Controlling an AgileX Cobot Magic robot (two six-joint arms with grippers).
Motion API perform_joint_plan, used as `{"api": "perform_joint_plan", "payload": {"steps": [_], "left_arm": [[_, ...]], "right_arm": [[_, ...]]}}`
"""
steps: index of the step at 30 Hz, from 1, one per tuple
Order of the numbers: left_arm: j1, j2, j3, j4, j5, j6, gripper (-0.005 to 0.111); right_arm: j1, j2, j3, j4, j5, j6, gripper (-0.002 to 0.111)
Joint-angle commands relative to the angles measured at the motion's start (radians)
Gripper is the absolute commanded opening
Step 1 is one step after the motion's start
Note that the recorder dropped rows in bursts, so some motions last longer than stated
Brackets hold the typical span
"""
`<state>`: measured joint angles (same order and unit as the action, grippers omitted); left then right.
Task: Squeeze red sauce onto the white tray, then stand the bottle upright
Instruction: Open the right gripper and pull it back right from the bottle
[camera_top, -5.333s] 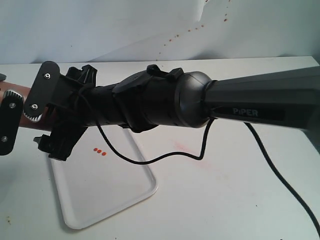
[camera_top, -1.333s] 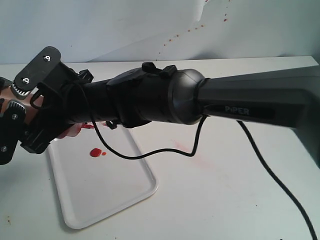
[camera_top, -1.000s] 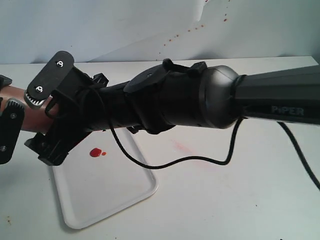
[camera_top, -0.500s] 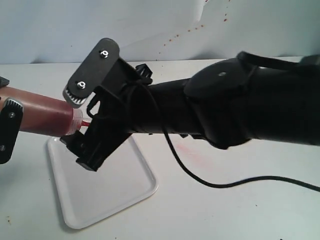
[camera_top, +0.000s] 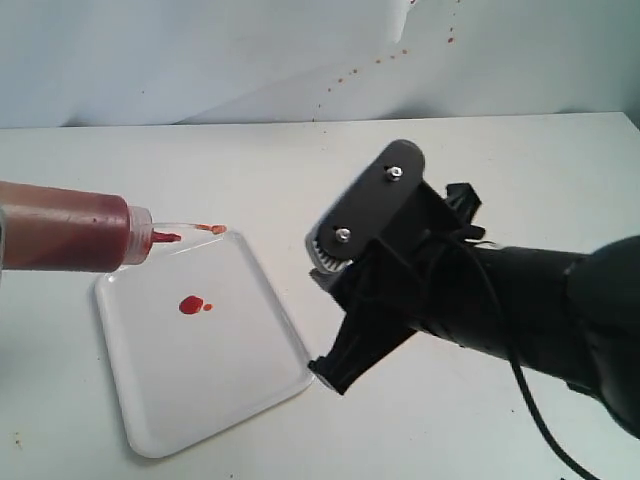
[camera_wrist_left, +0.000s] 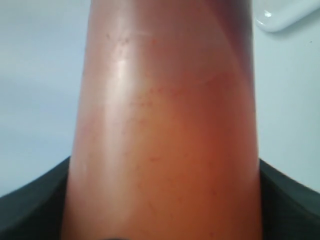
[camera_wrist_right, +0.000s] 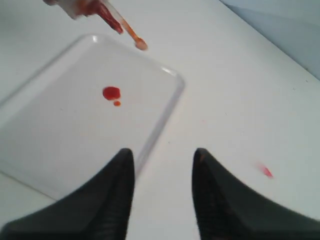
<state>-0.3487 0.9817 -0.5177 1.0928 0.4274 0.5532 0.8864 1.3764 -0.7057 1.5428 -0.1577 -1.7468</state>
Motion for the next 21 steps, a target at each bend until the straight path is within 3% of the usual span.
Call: {"api": "perform_joint_plan", "payload": {"steps": [1,3,7,11,13,17,21], "left_arm": [[0.000,-0.067,0.050,-0.073,-0.013,-0.020,0.000],[0.000,-0.097,0.067,-0.116,-0.013,-0.022,0.000],[0.000,-0.187,0.094,-0.253,-0.017,-0.022,0.000],[0.000,-0.246,0.106,-0.345,-0.031,-0.022,0.000],[0.000,-0.248,0.106,-0.406,-0.031,-0.022,0.000],[0.000,-0.248,0.106,-0.574,-0.132,-0.028,0.000],[0.000,-0.248,0.106,-0.766,-0.283,-0.028,0.000]], "right_arm": [[0.000,-0.069,0.065,0.020,-0.077,0.008,0.011],[0.000,-0.094,0.080,0.020,-0.124,0.035,0.000],[0.000,-0.148,0.109,0.013,-0.253,0.101,0.000],[0.000,-0.164,0.146,-0.123,-0.260,0.248,0.000],[0.000,-0.162,0.176,-0.275,-0.303,0.452,0.000],[0.000,-0.162,0.315,-0.677,-0.578,1.202,0.000],[0.000,-0.162,0.404,-0.935,-0.748,1.551,0.000]]}}
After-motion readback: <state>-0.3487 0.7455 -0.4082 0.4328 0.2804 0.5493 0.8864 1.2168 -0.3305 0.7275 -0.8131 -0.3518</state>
